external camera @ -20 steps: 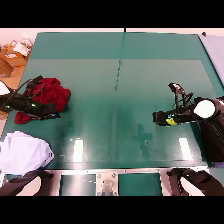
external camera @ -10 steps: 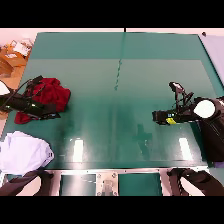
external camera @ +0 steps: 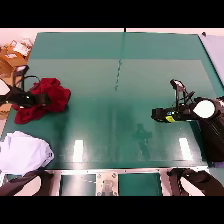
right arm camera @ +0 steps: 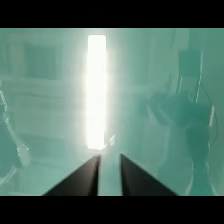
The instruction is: Fold the shirts.
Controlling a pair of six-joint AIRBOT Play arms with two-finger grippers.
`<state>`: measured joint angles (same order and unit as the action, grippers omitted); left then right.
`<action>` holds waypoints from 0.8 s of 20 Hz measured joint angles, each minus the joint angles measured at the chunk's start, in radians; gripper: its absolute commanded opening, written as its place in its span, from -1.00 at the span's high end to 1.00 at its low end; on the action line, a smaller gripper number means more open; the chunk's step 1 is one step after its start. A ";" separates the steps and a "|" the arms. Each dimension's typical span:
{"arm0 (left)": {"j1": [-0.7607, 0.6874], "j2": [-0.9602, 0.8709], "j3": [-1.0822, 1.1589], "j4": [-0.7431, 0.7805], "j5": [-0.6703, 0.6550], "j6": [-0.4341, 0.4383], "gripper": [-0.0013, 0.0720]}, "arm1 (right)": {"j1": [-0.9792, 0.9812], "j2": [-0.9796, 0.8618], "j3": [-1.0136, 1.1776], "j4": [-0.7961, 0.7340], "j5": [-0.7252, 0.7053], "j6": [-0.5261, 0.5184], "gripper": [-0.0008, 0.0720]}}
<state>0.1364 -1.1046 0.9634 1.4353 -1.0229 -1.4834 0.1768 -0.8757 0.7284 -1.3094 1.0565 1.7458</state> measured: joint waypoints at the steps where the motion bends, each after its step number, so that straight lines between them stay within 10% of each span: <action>1: 0.024 -0.026 0.019 0.040 0.022 -0.013 -0.98 | 0.000 0.000 0.000 -0.001 -0.005 0.000 0.43; 7: 0.167 -0.207 0.073 0.091 0.043 -0.033 -0.95 | 0.000 0.000 0.000 -0.002 -0.033 0.000 0.44; 8: 0.174 -0.238 0.075 0.071 0.041 -0.022 -0.37 | 0.000 0.000 0.000 -0.003 -0.034 0.000 0.44; 9: 0.180 -0.265 0.078 0.042 0.040 -0.011 0.93 | 0.000 0.000 0.000 -0.003 -0.036 0.000 0.44; 11: 0.188 -0.306 0.089 -0.023 0.033 0.016 0.91 | 0.000 0.000 0.000 -0.003 -0.037 0.000 0.45; 13: 0.194 -0.319 0.133 -0.089 -0.003 0.041 0.91 | 0.000 0.000 0.000 -0.003 -0.035 -0.001 0.92; 16: 0.182 -0.271 0.251 -0.169 -0.091 0.068 0.91 | 0.000 0.000 0.010 -0.005 -0.007 -0.001 0.92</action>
<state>0.3187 -1.3758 1.2144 1.2663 -1.1137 -1.4158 0.1768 -0.8757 0.7380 -1.3144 1.0496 1.7451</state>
